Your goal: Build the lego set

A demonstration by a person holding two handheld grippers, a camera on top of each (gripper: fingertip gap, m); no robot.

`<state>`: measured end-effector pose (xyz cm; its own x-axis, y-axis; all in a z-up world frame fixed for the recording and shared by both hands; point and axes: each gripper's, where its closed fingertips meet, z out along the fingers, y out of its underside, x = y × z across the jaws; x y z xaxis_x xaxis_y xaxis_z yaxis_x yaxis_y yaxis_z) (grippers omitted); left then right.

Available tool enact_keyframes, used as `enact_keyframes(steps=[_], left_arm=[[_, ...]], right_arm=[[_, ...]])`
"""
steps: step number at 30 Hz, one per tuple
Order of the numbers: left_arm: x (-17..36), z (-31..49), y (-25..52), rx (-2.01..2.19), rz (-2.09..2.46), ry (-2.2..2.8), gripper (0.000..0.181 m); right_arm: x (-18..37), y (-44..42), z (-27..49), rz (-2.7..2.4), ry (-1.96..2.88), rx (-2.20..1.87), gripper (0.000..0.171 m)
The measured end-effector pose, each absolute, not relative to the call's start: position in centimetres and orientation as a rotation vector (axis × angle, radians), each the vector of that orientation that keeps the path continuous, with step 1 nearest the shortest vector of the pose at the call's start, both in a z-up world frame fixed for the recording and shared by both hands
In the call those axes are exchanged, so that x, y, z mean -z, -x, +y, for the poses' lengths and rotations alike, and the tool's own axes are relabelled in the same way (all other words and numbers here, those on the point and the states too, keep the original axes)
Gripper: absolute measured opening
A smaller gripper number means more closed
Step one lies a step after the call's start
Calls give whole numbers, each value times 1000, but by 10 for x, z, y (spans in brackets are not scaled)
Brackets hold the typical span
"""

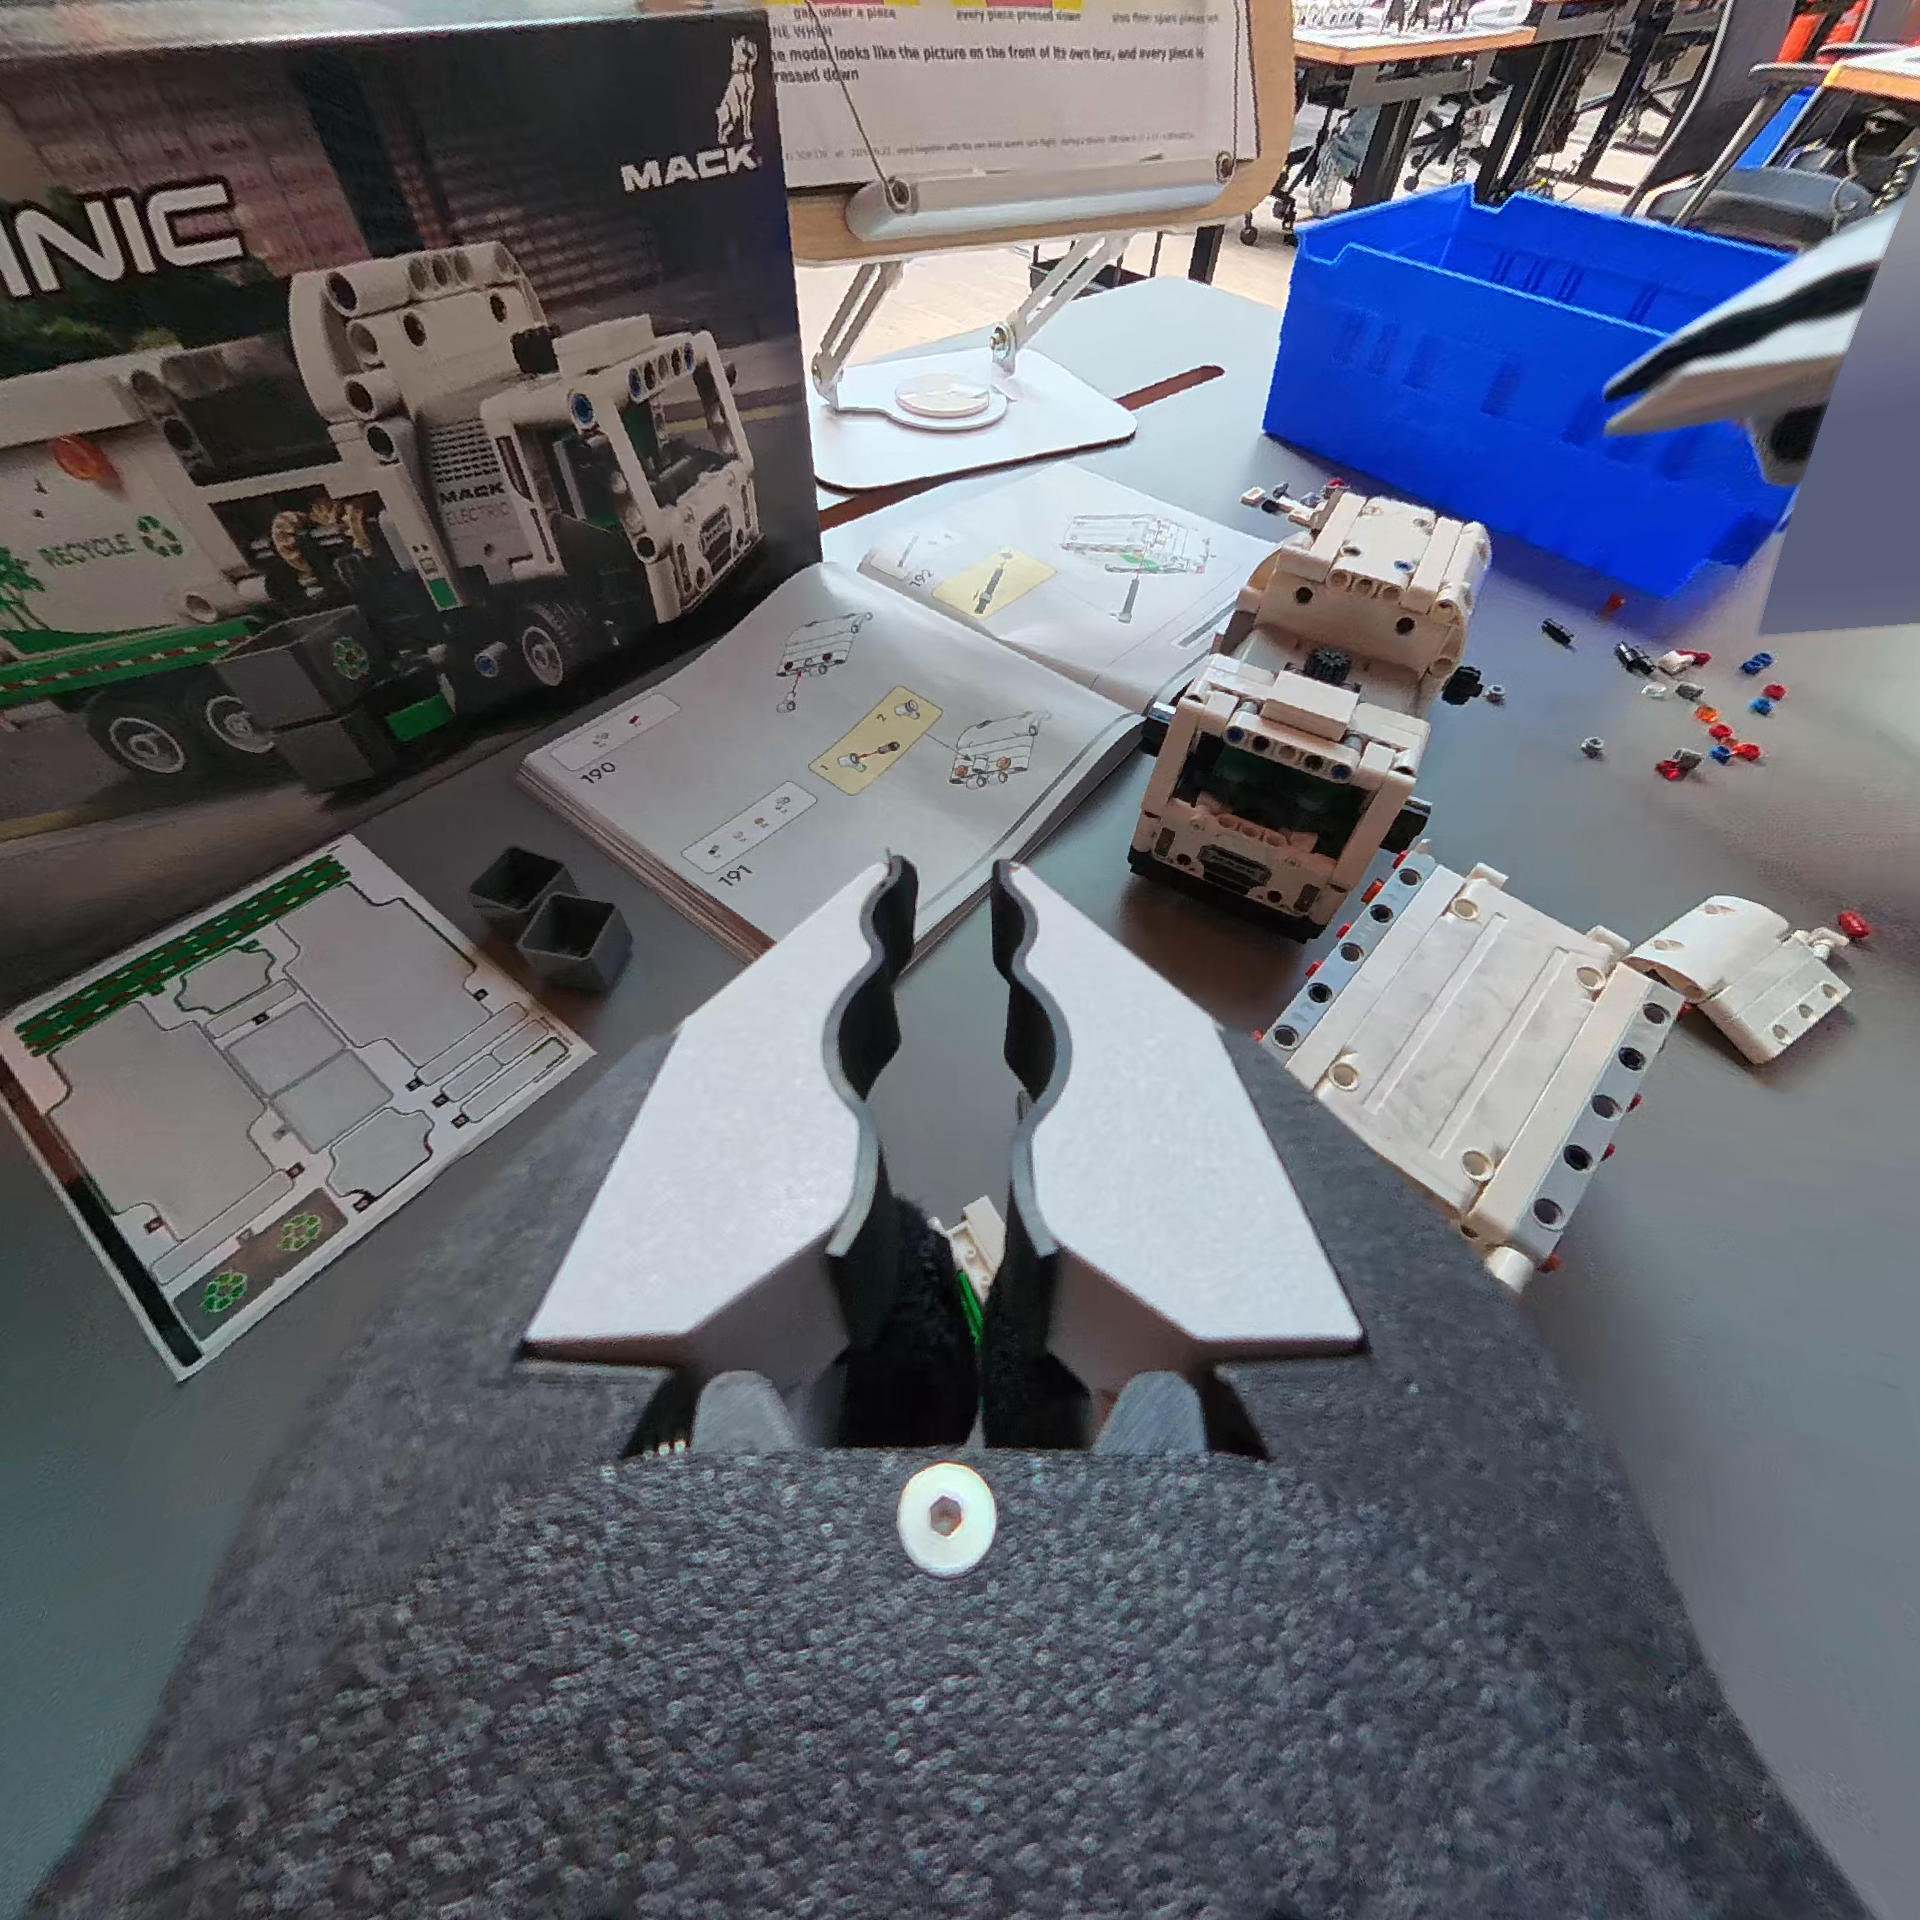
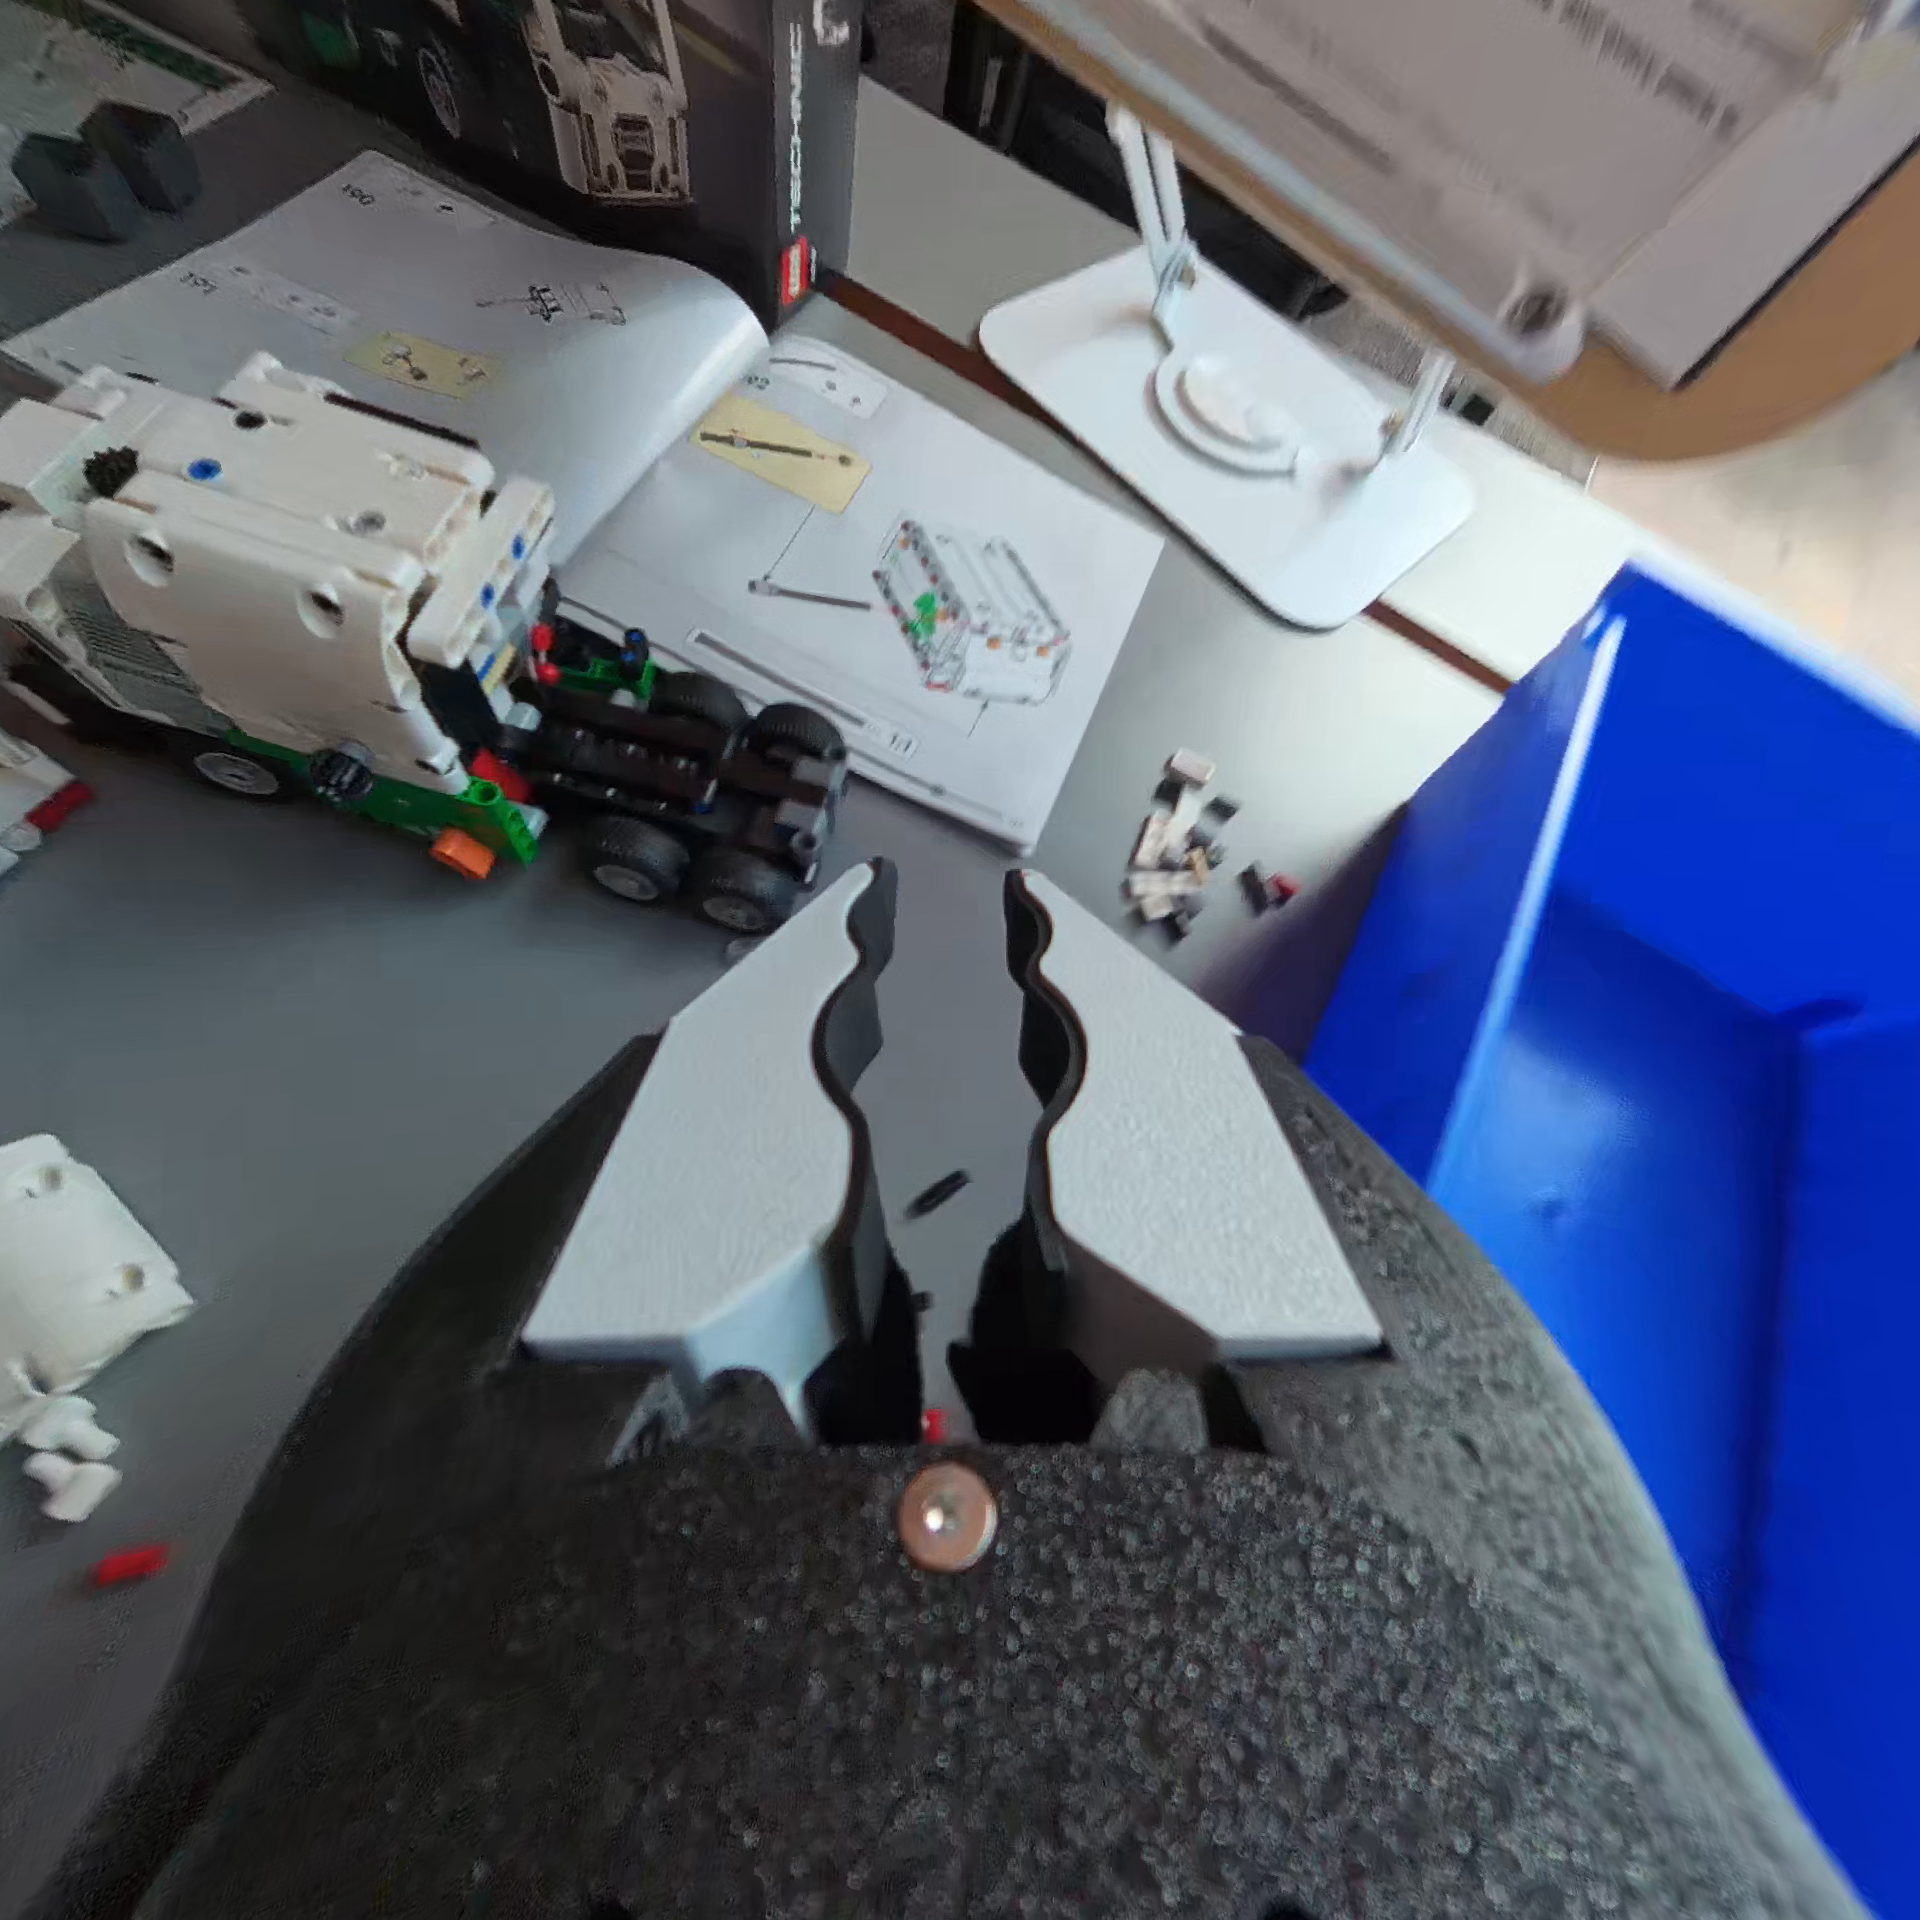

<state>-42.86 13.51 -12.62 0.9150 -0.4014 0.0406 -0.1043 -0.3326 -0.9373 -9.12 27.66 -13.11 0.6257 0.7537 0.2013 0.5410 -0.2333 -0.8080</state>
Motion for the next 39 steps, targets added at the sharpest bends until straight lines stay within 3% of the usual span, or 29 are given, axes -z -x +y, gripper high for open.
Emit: enact_keyframes(steps=[4, 7, 13, 26, 39], left_arm=[[115, 130, 425, 354, 377, 1861, 12], [113, 128, 423, 341, 386, 1856, 12], [117, 129, 421, 323, 397, 1865, 12], [122, 127, 414, 312, 443, 1879, 12], [129, 130, 416, 311, 443, 1905, 12]], right_arm=[[95, 81, 325, -1602, 1741, 65, 25], [121, 81, 363, -2066, 1622, 176, 35], [191, 58, 404, -2700, 1622, 334, 24], [228, 47, 428, -2971, 1551, 608, 17], [232, 44, 431, -2981, 1509, 569, 4]])
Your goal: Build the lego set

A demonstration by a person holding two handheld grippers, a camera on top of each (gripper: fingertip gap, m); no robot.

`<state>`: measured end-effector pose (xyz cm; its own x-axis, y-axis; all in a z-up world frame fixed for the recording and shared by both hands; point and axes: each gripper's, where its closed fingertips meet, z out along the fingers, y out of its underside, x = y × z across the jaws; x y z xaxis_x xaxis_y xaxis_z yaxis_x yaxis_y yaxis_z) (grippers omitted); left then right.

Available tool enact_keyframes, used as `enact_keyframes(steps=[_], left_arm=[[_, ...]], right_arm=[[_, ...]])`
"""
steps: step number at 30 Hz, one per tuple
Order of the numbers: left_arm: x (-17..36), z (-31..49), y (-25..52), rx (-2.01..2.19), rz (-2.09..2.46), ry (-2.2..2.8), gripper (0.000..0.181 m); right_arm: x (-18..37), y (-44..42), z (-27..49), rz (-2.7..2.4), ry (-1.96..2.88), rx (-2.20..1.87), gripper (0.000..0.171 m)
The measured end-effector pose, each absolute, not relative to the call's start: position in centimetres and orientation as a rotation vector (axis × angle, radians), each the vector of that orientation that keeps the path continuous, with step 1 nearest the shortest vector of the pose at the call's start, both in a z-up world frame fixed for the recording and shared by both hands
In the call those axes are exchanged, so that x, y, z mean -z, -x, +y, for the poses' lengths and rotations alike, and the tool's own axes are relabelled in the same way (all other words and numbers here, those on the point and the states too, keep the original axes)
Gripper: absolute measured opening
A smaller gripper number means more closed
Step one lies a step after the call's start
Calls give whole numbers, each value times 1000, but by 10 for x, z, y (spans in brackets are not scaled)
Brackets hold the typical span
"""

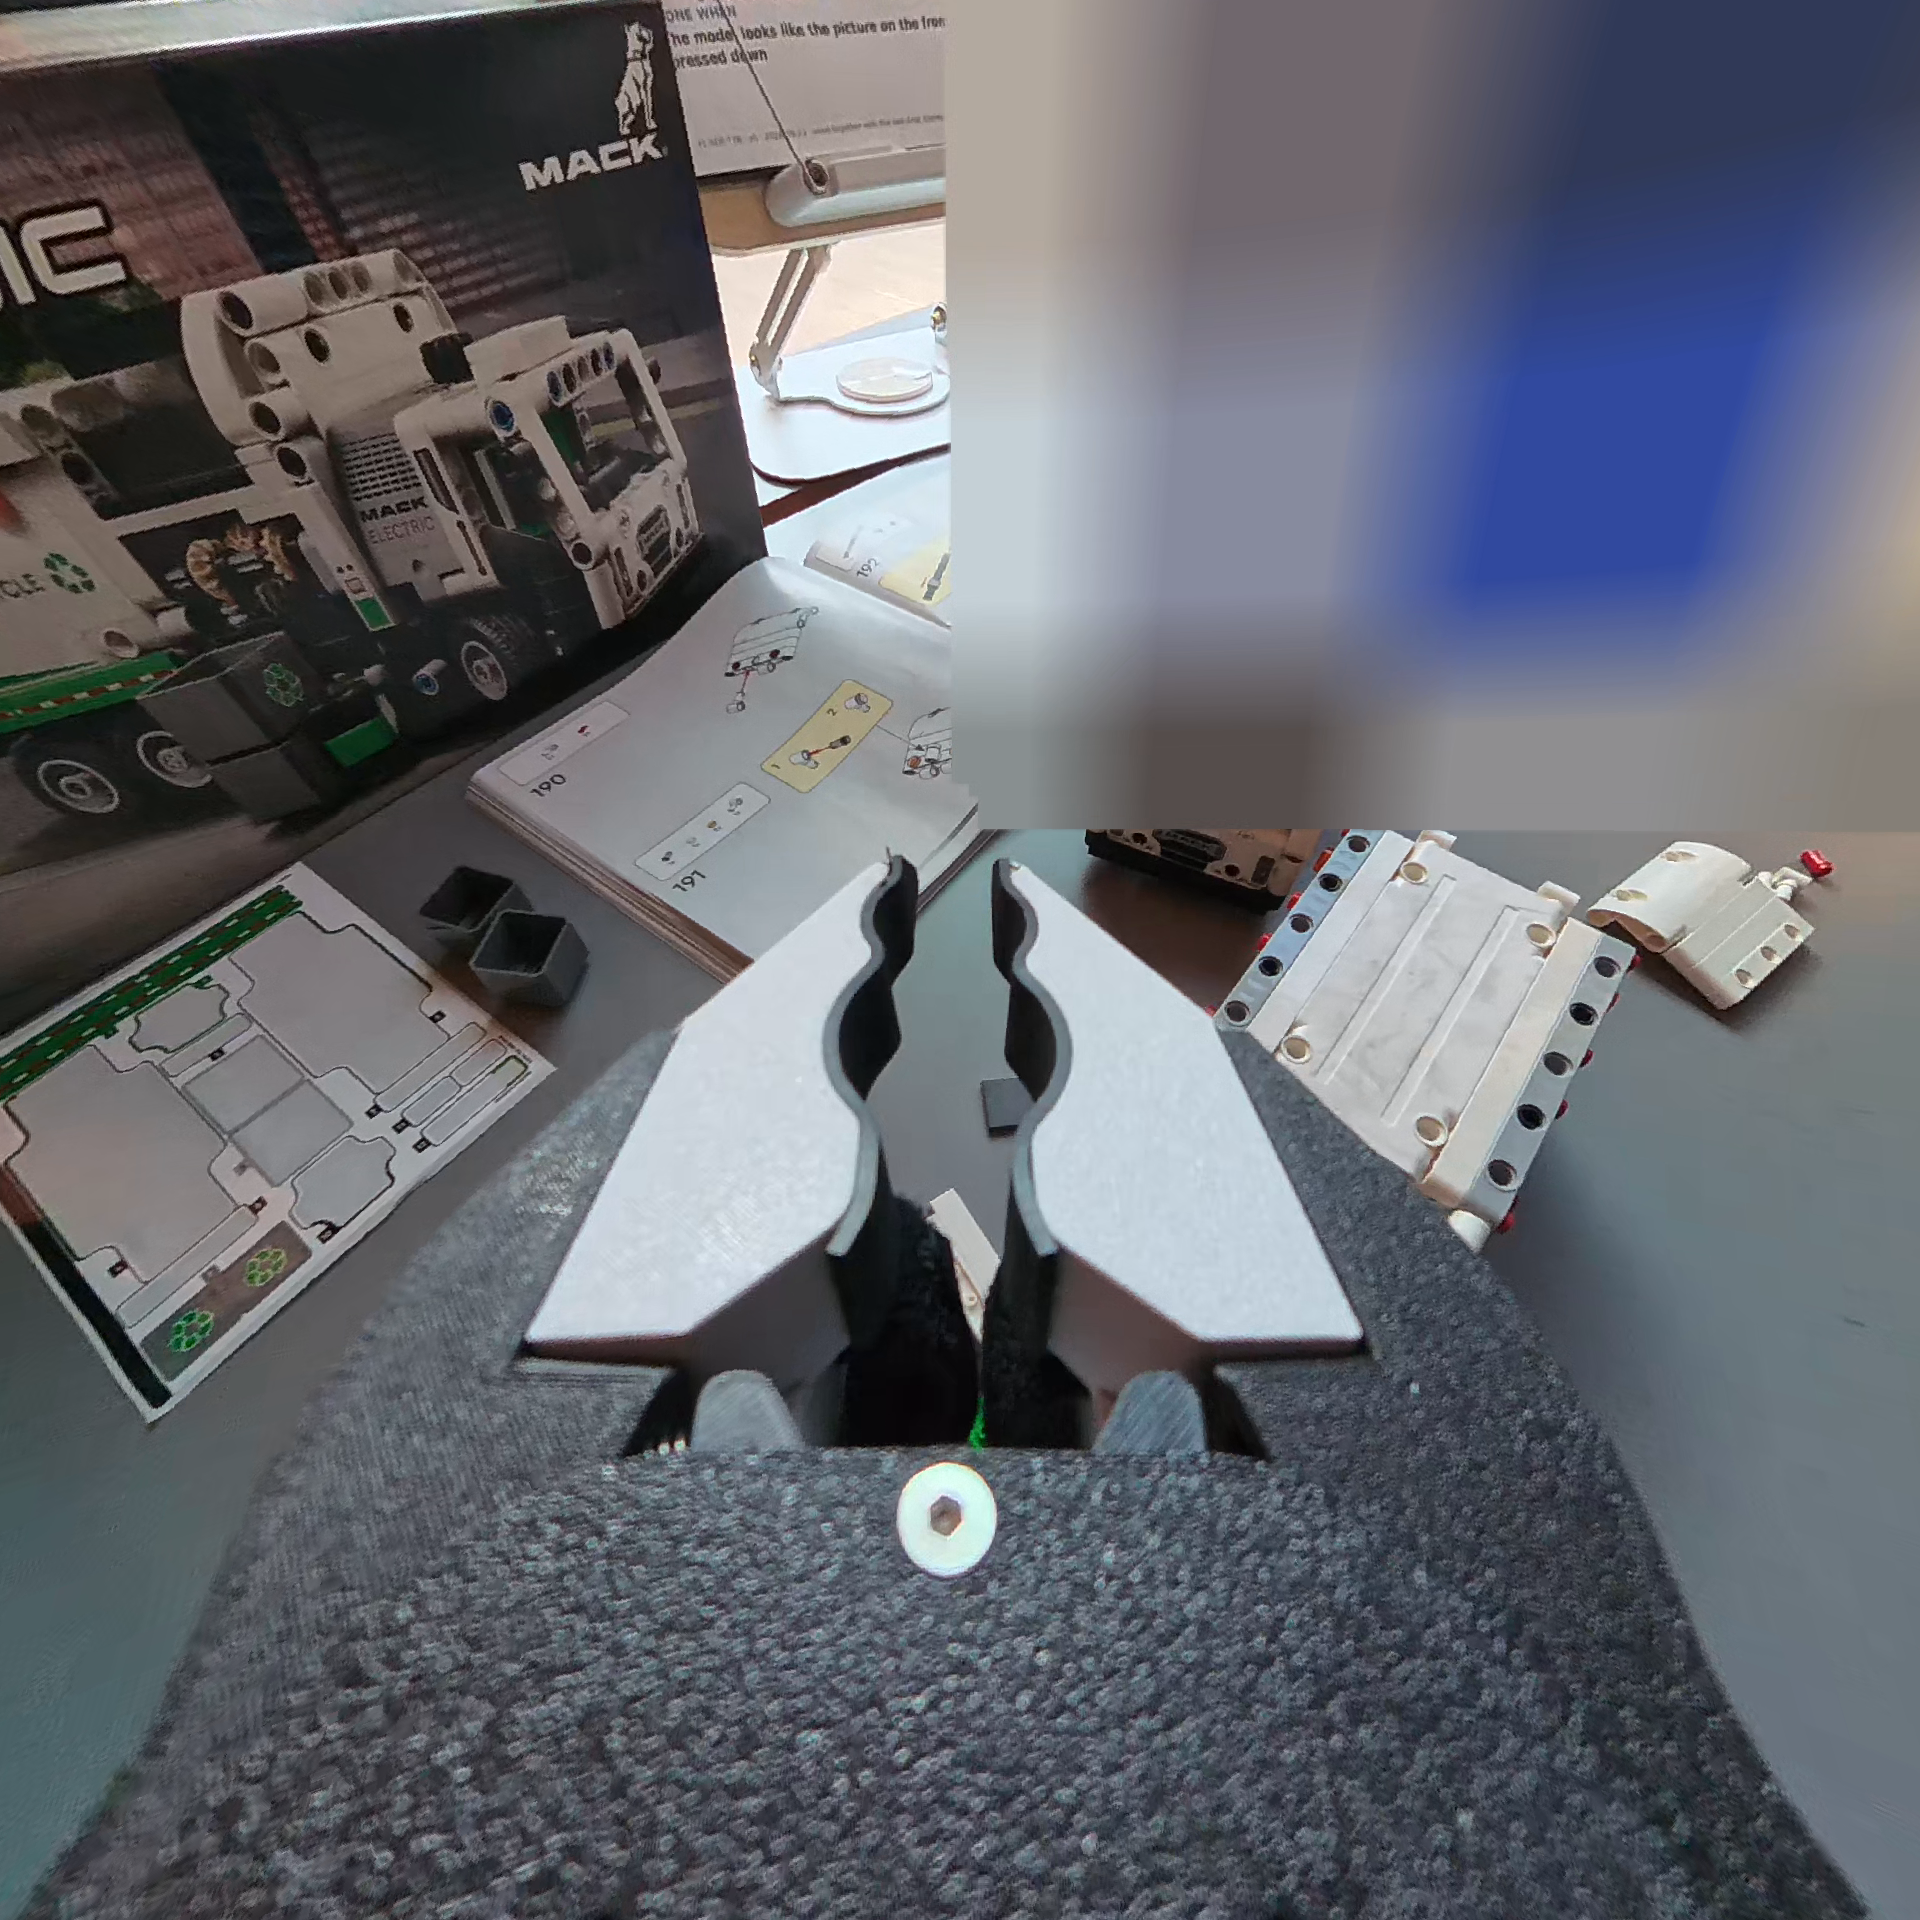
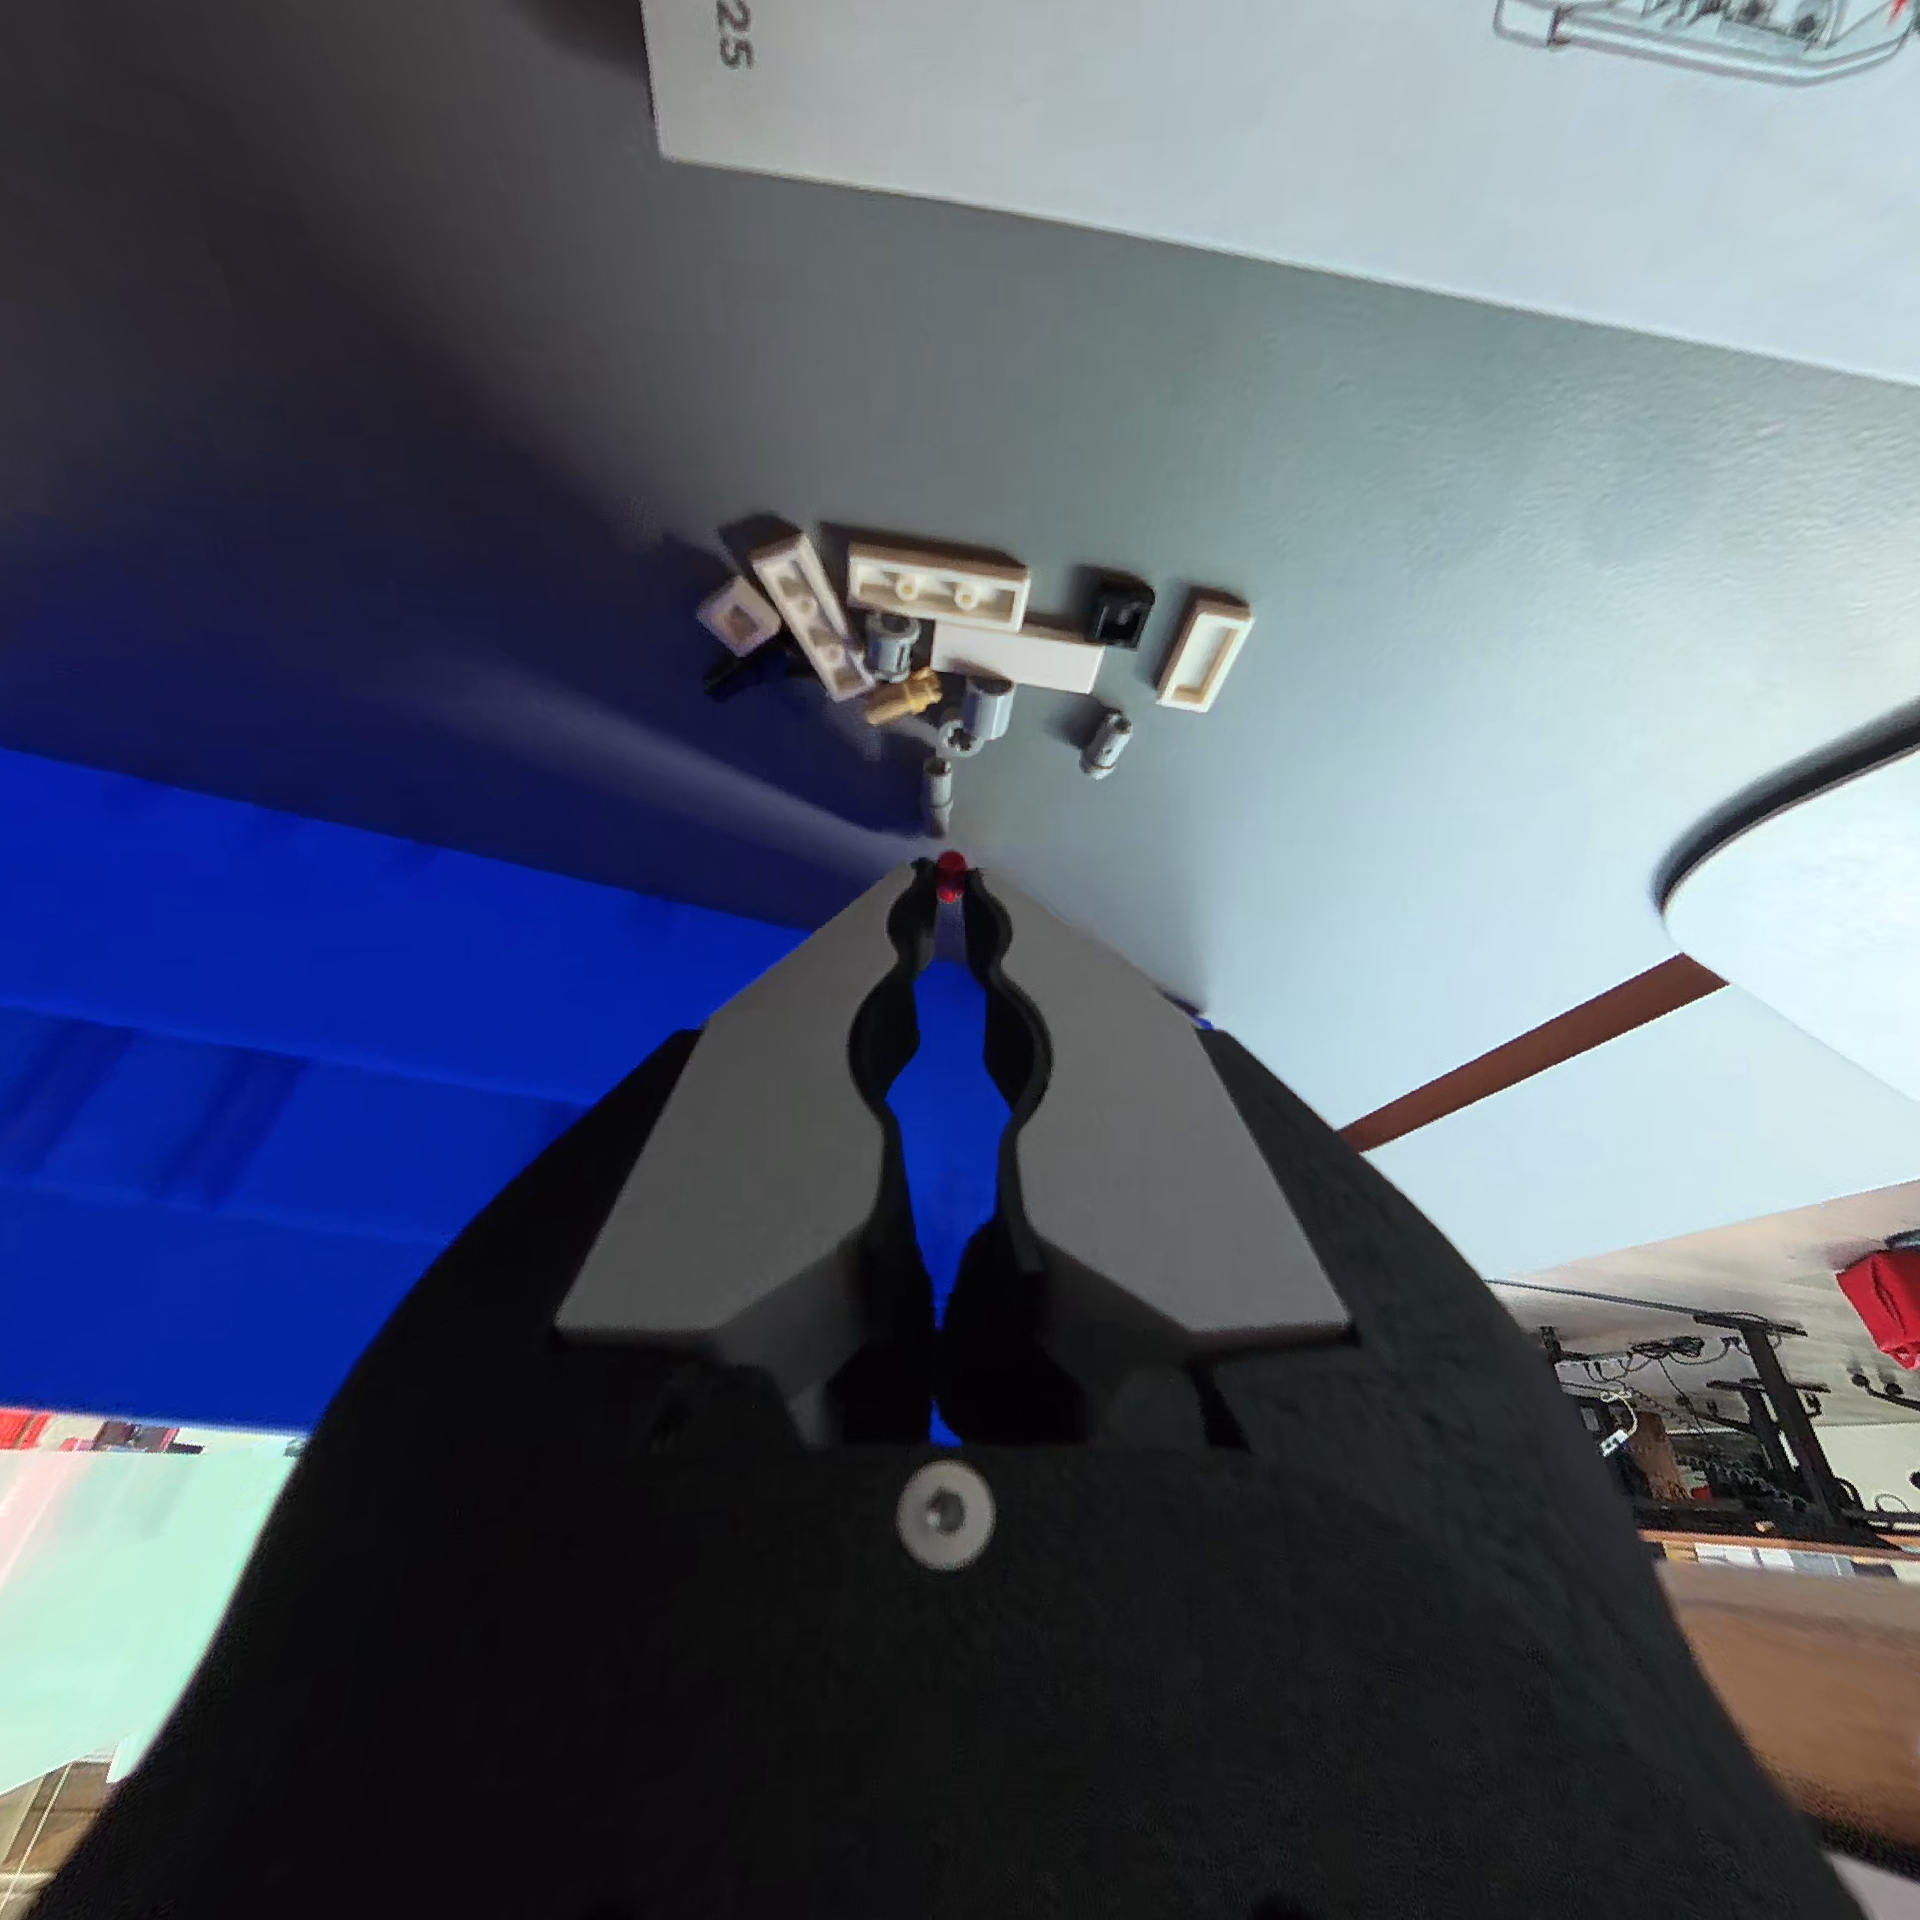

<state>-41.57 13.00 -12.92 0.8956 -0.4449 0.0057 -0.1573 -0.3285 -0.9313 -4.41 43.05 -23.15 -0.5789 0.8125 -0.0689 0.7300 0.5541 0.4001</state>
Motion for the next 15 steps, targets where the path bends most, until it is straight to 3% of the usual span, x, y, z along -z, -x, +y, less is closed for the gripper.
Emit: enact_keyframes(steps=[9, 12, 15], left_arm=[[127, 130, 417, 304, 438, 1897, 12], [126, 129, 416, 309, 437, 1895, 12], [124, 129, 415, 299, 443, 1888, 12]], right_arm=[[144, 98, 373, 2869, -1639, -372, 3], [110, 120, 314, 2975, -1911, -96, 3], [105, 134, 238, 2896, -2199, 477, 3]])
